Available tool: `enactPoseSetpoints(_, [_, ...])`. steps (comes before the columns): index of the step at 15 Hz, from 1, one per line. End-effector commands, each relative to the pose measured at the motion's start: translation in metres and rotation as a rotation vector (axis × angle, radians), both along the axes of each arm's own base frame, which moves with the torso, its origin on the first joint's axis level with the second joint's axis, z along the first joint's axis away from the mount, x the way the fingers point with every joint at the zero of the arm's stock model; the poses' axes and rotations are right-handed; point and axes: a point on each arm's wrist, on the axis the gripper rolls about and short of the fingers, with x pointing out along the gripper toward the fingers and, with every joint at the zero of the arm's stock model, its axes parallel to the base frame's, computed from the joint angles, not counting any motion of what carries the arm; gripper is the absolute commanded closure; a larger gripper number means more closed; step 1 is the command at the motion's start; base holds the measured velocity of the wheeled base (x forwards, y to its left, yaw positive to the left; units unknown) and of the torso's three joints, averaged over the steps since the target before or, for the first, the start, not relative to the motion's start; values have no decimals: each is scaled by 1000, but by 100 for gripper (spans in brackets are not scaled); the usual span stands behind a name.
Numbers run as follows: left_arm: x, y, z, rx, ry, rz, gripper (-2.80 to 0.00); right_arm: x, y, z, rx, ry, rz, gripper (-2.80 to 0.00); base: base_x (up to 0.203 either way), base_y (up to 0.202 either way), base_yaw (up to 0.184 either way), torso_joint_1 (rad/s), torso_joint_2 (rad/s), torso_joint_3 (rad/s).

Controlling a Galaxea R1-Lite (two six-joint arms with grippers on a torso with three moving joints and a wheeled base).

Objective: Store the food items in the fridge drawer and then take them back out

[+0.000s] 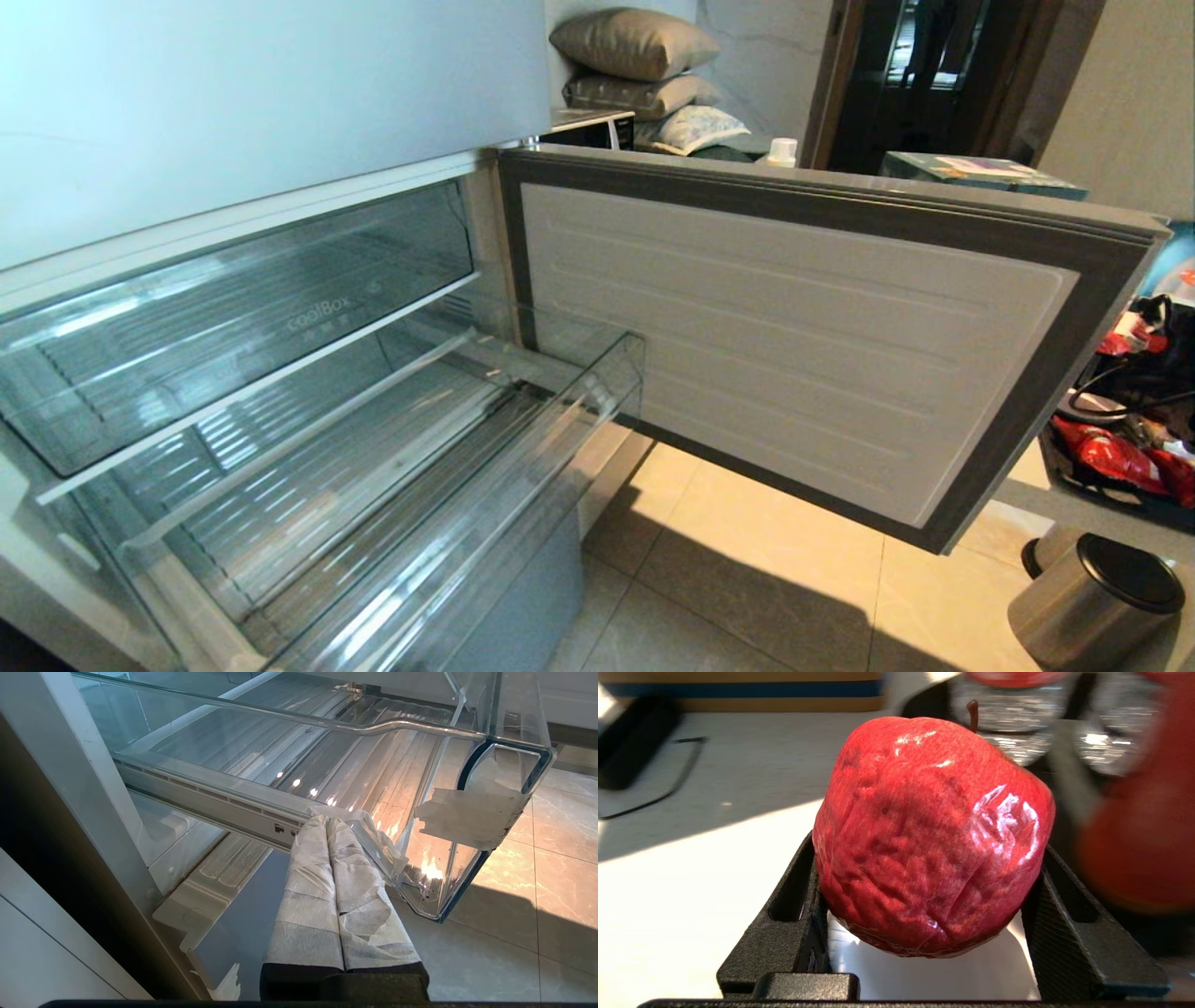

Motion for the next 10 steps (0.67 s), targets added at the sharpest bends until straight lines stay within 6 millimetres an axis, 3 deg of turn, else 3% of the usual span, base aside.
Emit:
enactPoseSetpoints(1, [0, 0, 0, 0, -1, 0, 0, 8, 5, -4, -4, 0, 3, 0, 0, 0, 0, 0, 0, 0])
enactPoseSetpoints(8, [0, 0, 0, 0, -1, 0, 0, 10, 7, -15, 6, 24, -1, 0, 0, 0, 0, 0, 0, 0])
enactPoseSetpoints(9, [0, 0, 0, 0, -1, 0, 0, 9, 8, -15, 7, 26, -1, -280, 0, 0, 0, 0, 0, 0])
enactPoseSetpoints(10, [0, 0, 0, 0, -1, 0, 0, 9, 8, -13, 8, 25, -2, -280, 0, 0, 0, 0, 0, 0])
